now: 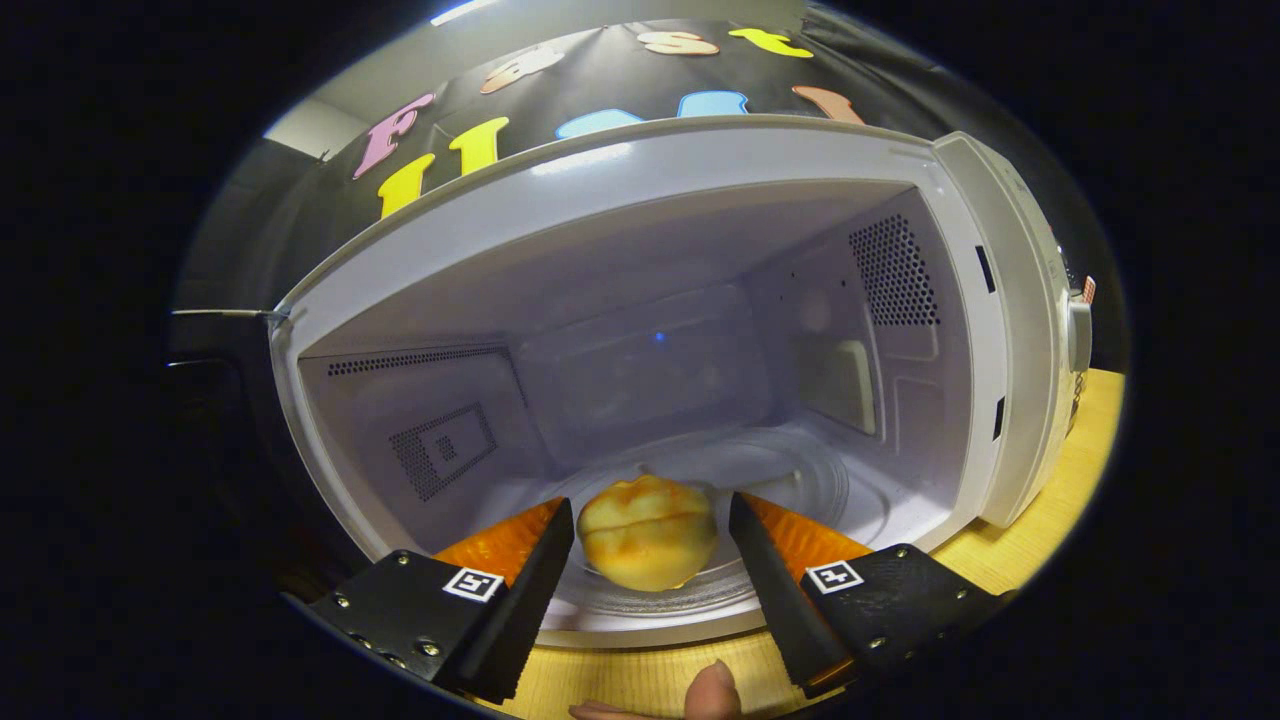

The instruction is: Open the microwave, put the food inside, and close the microwave door.

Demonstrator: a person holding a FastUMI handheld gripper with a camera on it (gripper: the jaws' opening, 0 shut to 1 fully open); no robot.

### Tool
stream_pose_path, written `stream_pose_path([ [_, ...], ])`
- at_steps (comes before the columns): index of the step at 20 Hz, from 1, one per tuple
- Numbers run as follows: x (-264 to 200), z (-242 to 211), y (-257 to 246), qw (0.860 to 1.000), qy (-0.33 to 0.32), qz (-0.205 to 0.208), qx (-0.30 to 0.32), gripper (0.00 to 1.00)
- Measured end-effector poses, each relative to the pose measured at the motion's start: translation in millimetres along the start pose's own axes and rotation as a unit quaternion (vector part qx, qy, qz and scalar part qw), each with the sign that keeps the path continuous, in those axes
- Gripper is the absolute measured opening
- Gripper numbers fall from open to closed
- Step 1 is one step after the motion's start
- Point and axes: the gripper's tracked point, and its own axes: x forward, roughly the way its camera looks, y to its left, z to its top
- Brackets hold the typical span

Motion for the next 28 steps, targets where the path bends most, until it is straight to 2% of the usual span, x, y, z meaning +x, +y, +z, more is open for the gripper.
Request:
stream_pose_path([
  [4,-2,4,-4,0.999,-0.013,-0.014,-0.030,0.95],
  [10,-12,-1,0,1.000,0.003,0.013,0.005,0.95],
  [13,-31,6,-7,1.000,-0.013,0.009,-0.010,0.95],
  [17,-66,16,-11,0.998,-0.040,0.015,-0.040,0.95],
  [20,-100,25,-9,0.997,-0.055,0.031,-0.040,0.95],
  [25,-167,30,13,0.992,-0.067,0.094,-0.050,0.94],
  [28,-209,34,17,0.988,-0.080,0.109,-0.071,0.94],
])
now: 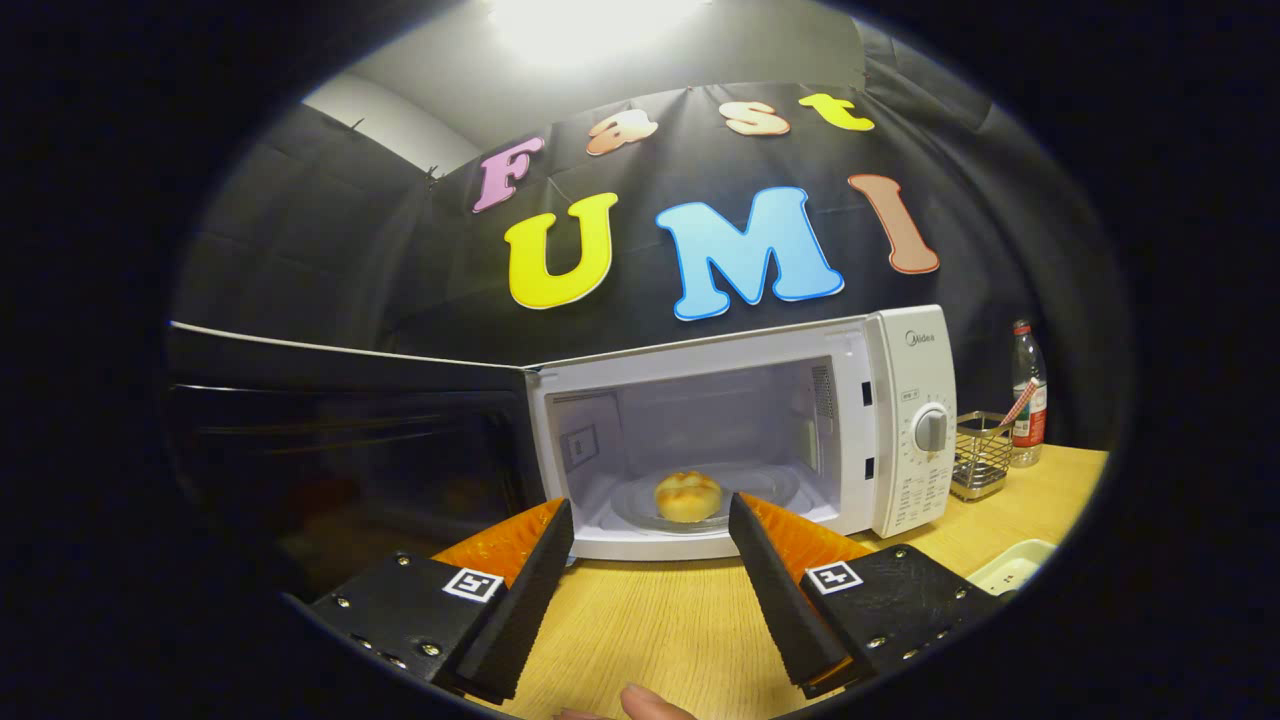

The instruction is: Open the microwave, put the food inside, and close the microwave door.

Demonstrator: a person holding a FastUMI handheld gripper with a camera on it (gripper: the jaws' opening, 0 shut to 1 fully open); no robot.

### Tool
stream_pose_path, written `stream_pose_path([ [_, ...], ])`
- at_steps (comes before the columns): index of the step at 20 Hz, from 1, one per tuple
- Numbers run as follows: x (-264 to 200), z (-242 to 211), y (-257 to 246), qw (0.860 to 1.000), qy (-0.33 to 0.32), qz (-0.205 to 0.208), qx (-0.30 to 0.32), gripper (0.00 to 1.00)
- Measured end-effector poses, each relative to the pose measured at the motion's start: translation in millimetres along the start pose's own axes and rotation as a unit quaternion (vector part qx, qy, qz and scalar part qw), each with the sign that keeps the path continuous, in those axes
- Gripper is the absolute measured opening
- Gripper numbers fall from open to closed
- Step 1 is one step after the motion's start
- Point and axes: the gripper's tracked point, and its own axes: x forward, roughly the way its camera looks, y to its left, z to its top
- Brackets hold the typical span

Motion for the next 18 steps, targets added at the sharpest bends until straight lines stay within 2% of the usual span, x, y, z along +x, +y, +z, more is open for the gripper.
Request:
stream_pose_path([
  [7,-72,35,25,0.999,-0.038,0.028,0.006,0.94],
  [11,-118,83,48,0.994,-0.080,0.065,0.041,0.94],
  [14,-165,113,97,0.981,-0.110,0.149,0.059,0.94],
  [16,-191,116,129,0.972,-0.109,0.204,0.050,0.94],
  [18,-209,109,154,0.965,-0.100,0.238,0.041,0.94],
])
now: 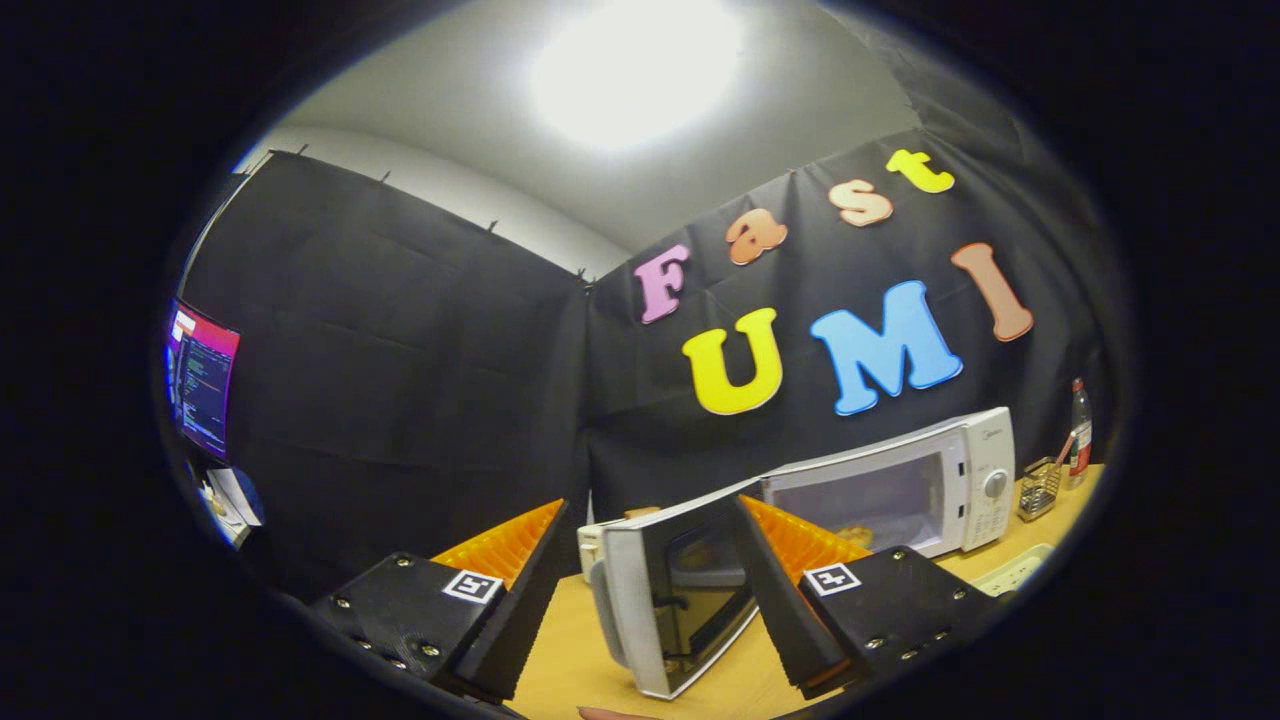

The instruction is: Open the microwave, put the food inside, and close the microwave door.

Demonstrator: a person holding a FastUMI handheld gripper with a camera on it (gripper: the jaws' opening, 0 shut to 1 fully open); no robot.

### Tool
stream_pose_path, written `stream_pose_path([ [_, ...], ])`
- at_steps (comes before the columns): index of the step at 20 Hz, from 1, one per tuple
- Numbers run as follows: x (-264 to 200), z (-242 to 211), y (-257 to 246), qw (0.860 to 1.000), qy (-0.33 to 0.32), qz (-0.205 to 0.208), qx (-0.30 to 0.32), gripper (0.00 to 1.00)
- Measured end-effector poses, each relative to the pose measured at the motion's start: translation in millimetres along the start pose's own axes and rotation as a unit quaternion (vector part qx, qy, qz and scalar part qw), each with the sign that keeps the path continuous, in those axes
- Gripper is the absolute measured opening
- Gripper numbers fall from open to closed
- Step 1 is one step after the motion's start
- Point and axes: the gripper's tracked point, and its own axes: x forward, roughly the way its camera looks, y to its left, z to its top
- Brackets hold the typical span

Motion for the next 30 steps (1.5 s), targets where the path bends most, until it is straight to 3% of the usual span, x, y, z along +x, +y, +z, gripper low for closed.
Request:
stream_pose_path([
  [4,-1,-26,53,0.997,0.032,0.074,-0.001,0.94],
  [7,-1,-45,73,0.994,0.049,0.098,-0.025,0.94],
  [9,3,-61,76,0.992,0.064,0.100,-0.031,0.76],
  [10,5,-70,77,0.992,0.077,0.098,-0.029,0.77],
  [12,13,-86,70,0.992,0.101,0.075,-0.027,0.55],
  [13,20,-97,65,0.991,0.114,0.067,-0.023,0.36],
  [15,36,-123,62,0.988,0.140,0.059,-0.013,0.30],
  [17,36,-124,49,0.988,0.154,0.029,-0.002,0.11],
  [19,48,-138,26,0.985,0.173,-0.024,-0.012,0.12],
  [23,64,-156,25,0.980,0.196,-0.035,0.003,0.09],
  [30,58,-145,-40,0.974,0.156,-0.138,-0.085,0.09],
])
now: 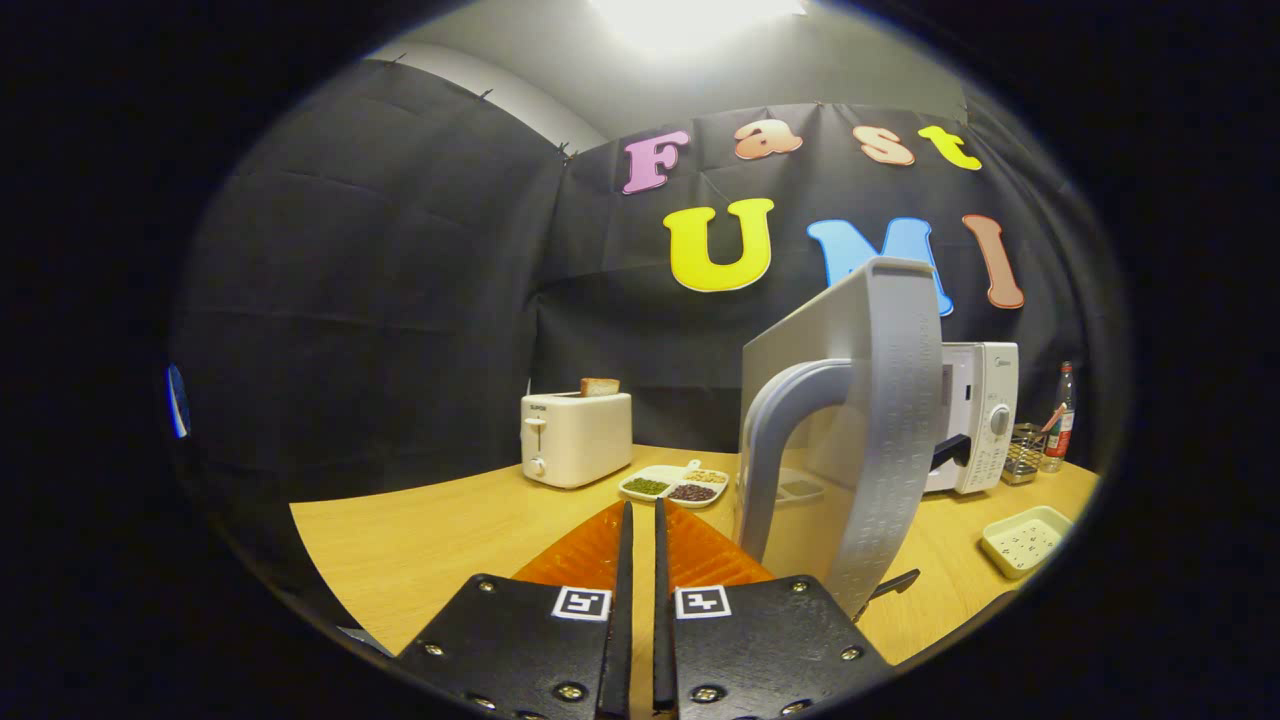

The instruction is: Open the microwave, put the food inside, and close the microwave door.

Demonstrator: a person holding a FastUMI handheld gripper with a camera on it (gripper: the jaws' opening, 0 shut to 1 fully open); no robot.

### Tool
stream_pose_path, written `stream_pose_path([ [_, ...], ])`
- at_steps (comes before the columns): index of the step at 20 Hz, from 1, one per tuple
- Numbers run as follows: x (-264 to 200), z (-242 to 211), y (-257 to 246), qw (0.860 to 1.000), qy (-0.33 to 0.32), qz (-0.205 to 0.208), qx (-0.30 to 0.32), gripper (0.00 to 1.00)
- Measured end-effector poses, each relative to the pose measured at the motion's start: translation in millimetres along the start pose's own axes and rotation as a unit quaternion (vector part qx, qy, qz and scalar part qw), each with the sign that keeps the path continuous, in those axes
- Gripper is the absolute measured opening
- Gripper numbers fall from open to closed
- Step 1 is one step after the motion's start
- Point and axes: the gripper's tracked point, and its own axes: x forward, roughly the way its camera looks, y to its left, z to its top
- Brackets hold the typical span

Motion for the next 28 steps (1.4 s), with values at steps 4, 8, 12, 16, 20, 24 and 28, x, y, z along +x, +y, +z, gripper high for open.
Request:
stream_pose_path([
  [4,17,6,-68,0.997,-0.007,-0.075,-0.023,0.09],
  [8,30,9,-114,0.993,-0.004,-0.114,-0.009,0.09],
  [12,43,10,-153,0.989,0.000,-0.150,-0.012,0.09],
  [16,60,2,-184,0.986,0.018,-0.165,-0.006,0.09],
  [20,76,-1,-212,0.981,0.028,-0.190,-0.027,0.09],
  [24,97,-3,-241,0.976,0.027,-0.214,-0.027,0.09],
  [28,113,-17,-268,0.970,0.028,-0.240,-0.013,0.09],
])
